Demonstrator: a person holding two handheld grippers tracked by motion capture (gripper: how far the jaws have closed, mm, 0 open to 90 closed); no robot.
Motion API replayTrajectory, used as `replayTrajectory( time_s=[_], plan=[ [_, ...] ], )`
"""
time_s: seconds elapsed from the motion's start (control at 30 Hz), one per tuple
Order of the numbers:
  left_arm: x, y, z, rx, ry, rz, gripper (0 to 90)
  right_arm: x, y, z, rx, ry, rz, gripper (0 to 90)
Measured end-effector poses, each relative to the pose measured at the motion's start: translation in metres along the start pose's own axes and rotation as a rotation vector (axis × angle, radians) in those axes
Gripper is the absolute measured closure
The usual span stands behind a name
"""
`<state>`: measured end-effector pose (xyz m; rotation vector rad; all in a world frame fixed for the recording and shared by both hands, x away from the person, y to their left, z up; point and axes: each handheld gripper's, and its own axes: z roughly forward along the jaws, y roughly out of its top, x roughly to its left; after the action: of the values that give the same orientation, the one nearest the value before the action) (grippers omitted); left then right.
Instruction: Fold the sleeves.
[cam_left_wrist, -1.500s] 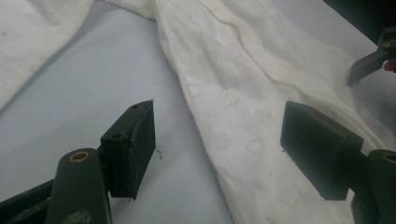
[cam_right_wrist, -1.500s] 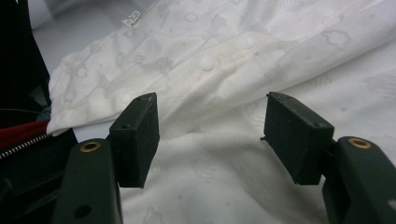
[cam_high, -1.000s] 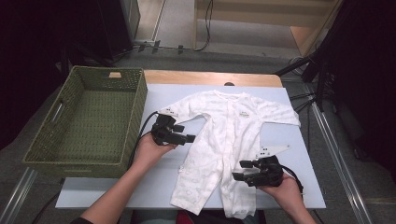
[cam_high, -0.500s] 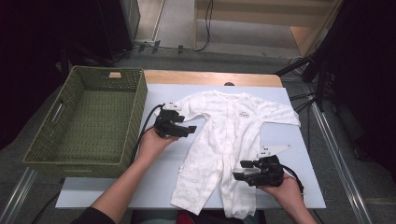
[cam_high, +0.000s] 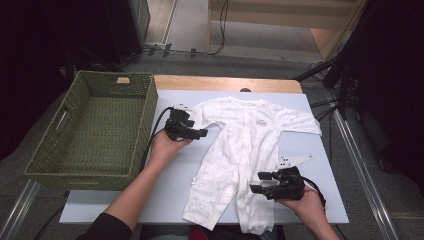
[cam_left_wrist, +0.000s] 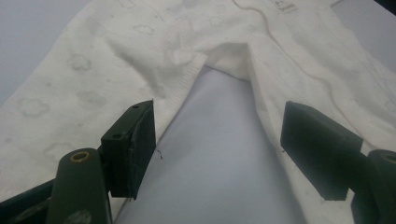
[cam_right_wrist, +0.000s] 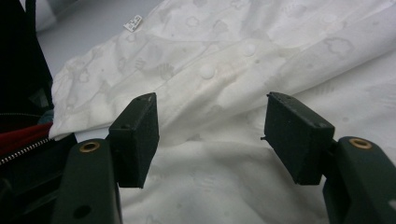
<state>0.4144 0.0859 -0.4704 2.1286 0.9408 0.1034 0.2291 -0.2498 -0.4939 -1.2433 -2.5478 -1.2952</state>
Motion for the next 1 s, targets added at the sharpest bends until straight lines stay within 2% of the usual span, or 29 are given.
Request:
replayTrajectory(
  time_s=[0.27,0.37,0.63,1.0],
  plan=[
    [0.005,0.008,0.003,-0.038,0.023,0.012,27.2,0.000,0.000,0.000,0.001,0.004,0.000,33.8],
    [0.010,0.011,0.005,-0.030,0.038,0.012,27.3,0.000,0.000,-0.001,0.001,0.005,0.001,33.8],
    [0.025,0.014,0.010,-0.038,0.059,-0.029,27.6,0.001,0.000,-0.001,0.002,0.007,-0.002,33.7],
    [0.039,0.007,0.018,-0.017,0.123,-0.026,28.2,0.001,-0.001,-0.001,0.001,0.008,-0.001,33.7]
  ],
)
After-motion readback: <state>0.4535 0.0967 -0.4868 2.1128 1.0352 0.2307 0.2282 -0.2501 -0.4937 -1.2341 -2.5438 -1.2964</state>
